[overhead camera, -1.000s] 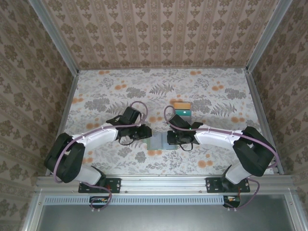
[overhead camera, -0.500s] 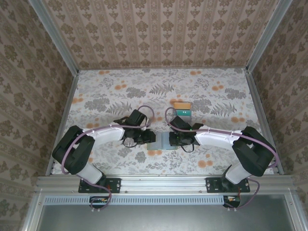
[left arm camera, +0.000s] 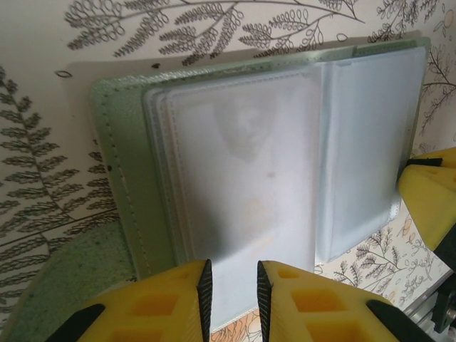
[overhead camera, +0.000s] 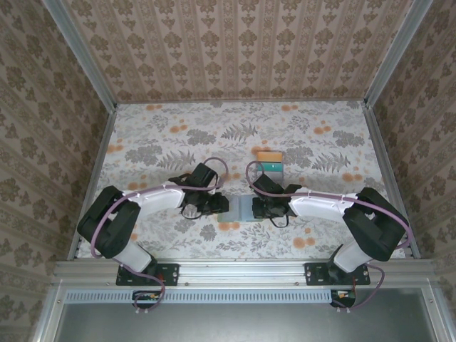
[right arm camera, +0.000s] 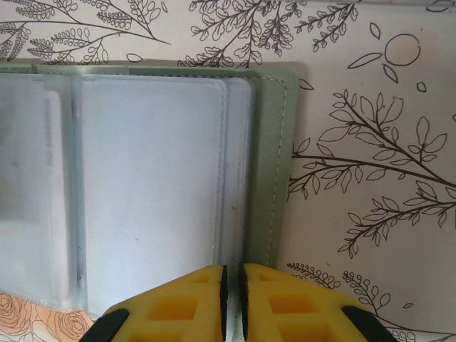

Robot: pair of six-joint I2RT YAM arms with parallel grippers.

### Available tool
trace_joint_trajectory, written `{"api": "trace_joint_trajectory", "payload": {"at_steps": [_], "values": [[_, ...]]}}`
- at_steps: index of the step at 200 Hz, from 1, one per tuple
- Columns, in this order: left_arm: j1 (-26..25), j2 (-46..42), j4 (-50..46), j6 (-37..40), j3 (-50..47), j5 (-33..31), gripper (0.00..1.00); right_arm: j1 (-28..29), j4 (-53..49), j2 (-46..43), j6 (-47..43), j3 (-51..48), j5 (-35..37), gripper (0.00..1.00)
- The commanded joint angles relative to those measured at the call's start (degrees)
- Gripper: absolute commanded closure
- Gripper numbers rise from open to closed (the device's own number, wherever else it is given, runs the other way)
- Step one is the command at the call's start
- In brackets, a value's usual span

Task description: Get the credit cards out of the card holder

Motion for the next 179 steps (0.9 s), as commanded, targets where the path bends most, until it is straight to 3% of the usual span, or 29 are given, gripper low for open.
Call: {"api": "trace_joint_trajectory", "payload": {"at_steps": [1, 125, 179], "values": [[-0.5, 1.4, -0.6, 1.0, 1.3, -0.1, 0.74, -0.3, -1.0, -0.5, 0.9, -0.5, 1.3, 0.83], [-2.8, 4.2, 0.9, 2.4, 5.0, 3.3, 0.69, -0.3, -0.2, 0.3, 1.2, -0.6, 0.6, 0.83], [-2.6, -0.9, -5.1, 3.0, 5.1, -2.6, 0.69, -0.3, -1.1, -0.7, 1.3, -0.6, 1.8, 0.83]]}}
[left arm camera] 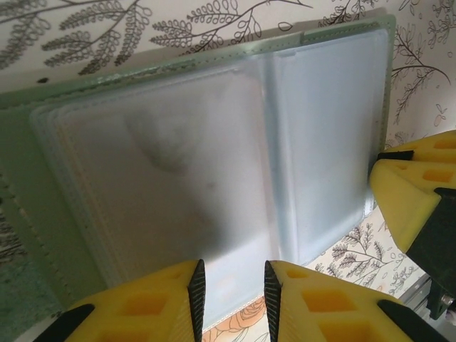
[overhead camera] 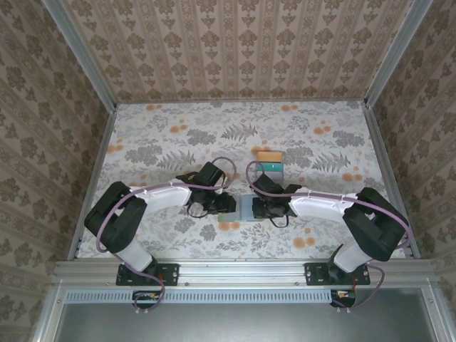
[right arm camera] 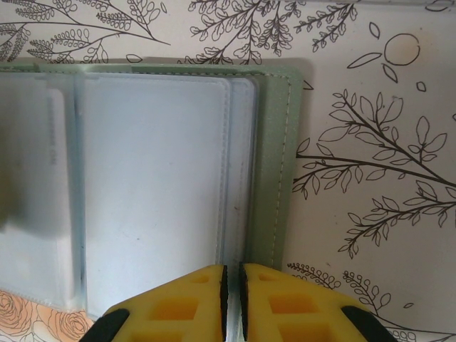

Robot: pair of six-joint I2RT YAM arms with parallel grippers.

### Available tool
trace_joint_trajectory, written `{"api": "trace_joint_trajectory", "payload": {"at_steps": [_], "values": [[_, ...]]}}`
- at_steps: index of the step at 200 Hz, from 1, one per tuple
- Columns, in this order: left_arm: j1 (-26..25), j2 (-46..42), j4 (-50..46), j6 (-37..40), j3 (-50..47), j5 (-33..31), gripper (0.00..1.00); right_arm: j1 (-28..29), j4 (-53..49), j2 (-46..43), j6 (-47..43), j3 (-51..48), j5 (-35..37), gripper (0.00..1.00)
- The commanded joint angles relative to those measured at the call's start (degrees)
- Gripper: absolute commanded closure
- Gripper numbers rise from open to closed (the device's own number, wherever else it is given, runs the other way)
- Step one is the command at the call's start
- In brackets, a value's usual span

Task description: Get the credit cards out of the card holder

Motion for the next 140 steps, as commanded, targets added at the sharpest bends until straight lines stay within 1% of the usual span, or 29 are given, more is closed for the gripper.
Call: {"api": "trace_joint_trajectory", "payload": {"at_steps": [1, 29, 48, 86, 140], "values": [[-0.1, -3.9, -4.4, 1.6, 1.4, -3.3, 0.69, -0.3, -1.1, -0.8, 1.1, -0.7, 1.9, 0.83], [0.1, -5.2, -6.1, 1.7, 0.4, -4.6, 0.68, -0.4, -2.6, -4.4, 0.8, -0.7, 4.1, 0.83], [0.3, -5.3, -5.8, 1.3, -0.3, -4.6, 0.68, -0.6, -3.8, -5.4, 0.3, -0.6, 4.4, 0.82], [0.3, -3.5, -7.2, 1.4, 0.4, -5.0, 0.68, -0.9, -2.3, -3.9, 0.8, -2.3, 3.5, 0.82], [0.3, -3.2, -7.4, 1.5, 0.3, -5.4, 0.68, -0.8, -0.7, -0.8, 0.9, -1.7, 1.9, 0.82]]}}
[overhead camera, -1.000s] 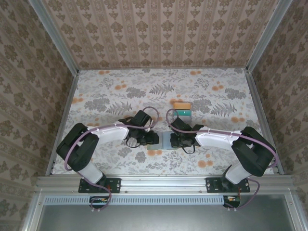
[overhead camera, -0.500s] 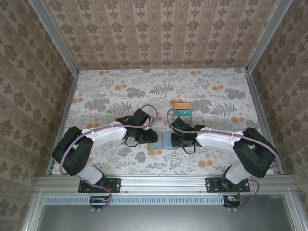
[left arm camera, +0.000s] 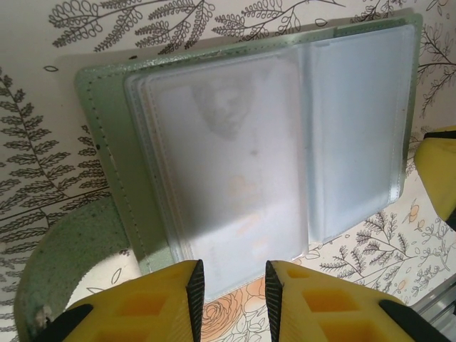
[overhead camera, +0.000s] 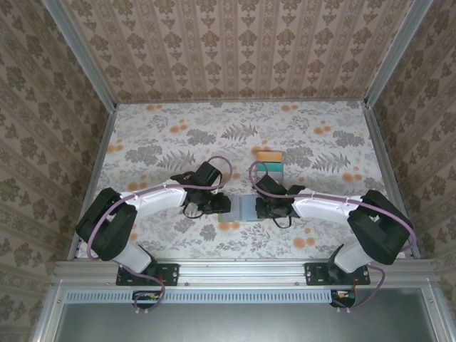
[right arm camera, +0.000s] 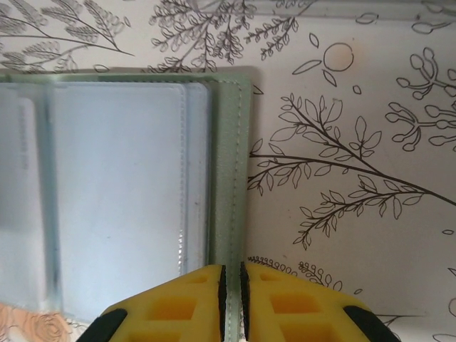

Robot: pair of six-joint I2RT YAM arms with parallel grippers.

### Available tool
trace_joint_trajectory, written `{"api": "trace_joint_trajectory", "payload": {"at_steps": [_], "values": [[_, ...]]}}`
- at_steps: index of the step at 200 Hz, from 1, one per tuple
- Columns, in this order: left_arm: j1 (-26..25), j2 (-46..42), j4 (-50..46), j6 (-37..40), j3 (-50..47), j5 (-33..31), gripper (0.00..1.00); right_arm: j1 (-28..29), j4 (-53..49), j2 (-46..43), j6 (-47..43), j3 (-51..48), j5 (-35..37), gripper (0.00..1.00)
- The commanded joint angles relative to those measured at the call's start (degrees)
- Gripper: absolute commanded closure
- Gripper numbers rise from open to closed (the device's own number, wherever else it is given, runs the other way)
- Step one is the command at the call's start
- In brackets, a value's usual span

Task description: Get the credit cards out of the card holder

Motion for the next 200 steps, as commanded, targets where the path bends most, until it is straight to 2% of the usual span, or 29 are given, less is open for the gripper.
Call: {"api": "trace_joint_trajectory", "payload": {"at_steps": [1, 152, 200], "values": [[0.2, 0.9, -1.4, 1.0, 0.2, -0.8, 0.68, -0.3, 0.4, 1.0, 0.8, -0.3, -0.6, 0.82], [-1.2, 5.2, 2.5, 1.2, 0.4, 2.0, 0.68, -0.3, 0.9, 0.6, 1.5, -1.4, -0.8, 0.82], [-1.5, 4.9, 4.0, 1.6, 0.7, 3.8, 0.62, -0.2, 1.2, 0.9, 1.6, -1.4, -1.0, 0.82]]}}
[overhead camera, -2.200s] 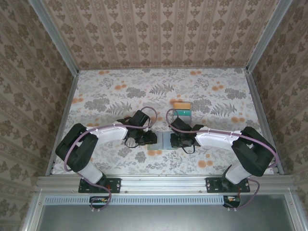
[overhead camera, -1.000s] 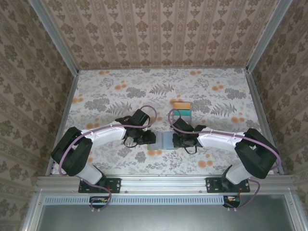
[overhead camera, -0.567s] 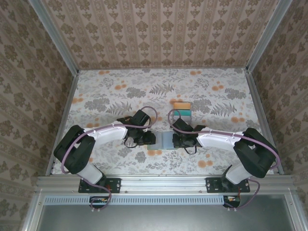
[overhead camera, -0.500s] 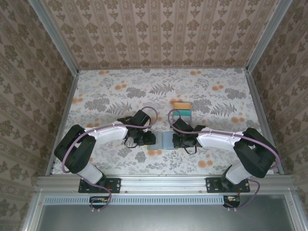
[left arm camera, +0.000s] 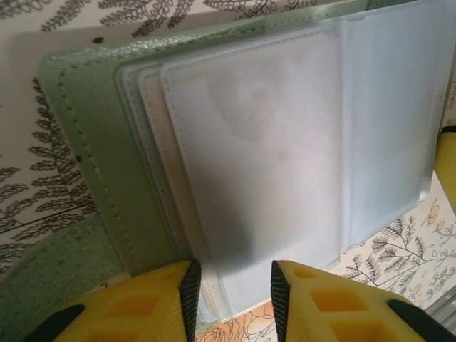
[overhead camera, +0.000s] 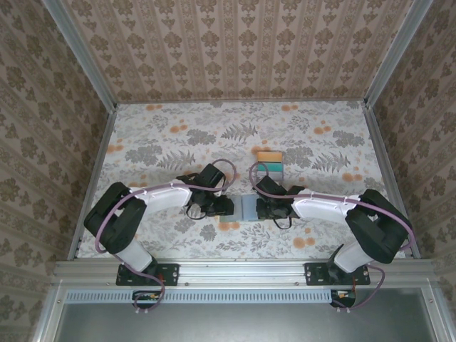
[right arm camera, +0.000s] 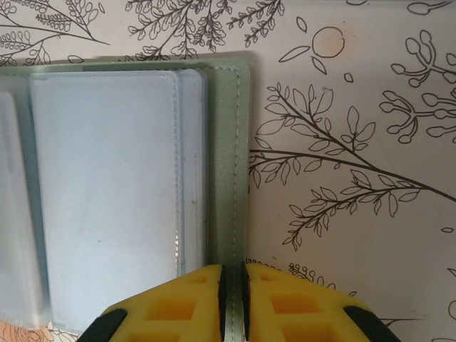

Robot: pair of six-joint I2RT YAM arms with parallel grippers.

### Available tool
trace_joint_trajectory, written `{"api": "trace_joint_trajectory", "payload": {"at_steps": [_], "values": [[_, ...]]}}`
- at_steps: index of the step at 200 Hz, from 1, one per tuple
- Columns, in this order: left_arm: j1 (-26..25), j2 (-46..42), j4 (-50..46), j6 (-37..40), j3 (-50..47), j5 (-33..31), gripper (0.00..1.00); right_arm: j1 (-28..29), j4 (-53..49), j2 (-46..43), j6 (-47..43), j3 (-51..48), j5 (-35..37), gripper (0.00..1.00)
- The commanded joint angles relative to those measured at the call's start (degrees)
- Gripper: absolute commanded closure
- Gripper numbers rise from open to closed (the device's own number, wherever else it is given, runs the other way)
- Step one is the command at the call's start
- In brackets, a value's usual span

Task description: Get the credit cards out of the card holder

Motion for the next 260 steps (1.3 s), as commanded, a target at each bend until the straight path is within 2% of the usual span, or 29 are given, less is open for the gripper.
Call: {"api": "trace_joint_trajectory", "payload": {"at_steps": [1, 63, 197, 222, 260], "values": [[-0.5, 0.7, 1.3, 1.2, 0.7, 1.9, 0.62, -0.3, 0.6, 0.6, 1.1, -0.6, -1.0, 0.82], [-0.7, -0.5, 2.4, 1.8, 1.3, 2.9, 0.53, -0.2, 0.6, 0.8, 1.3, -0.7, -1.1, 0.82], [-1.0, 0.3, 2.0, 2.5, 3.0, 3.9, 0.53, -0.2, 0.5, 1.6, 1.2, -0.3, -1.4, 0.82], [-1.0, -0.8, 0.9, 3.0, 3.8, 3.3, 0.48, -0.3, 0.4, 1.4, 1.2, -0.4, -1.3, 0.82], [-1.5, 0.3, 1.4, 4.0, 6.1, 6.1, 0.50, -0.3, 0.3, 1.0, 1.5, -0.6, -0.8, 0.82]]}}
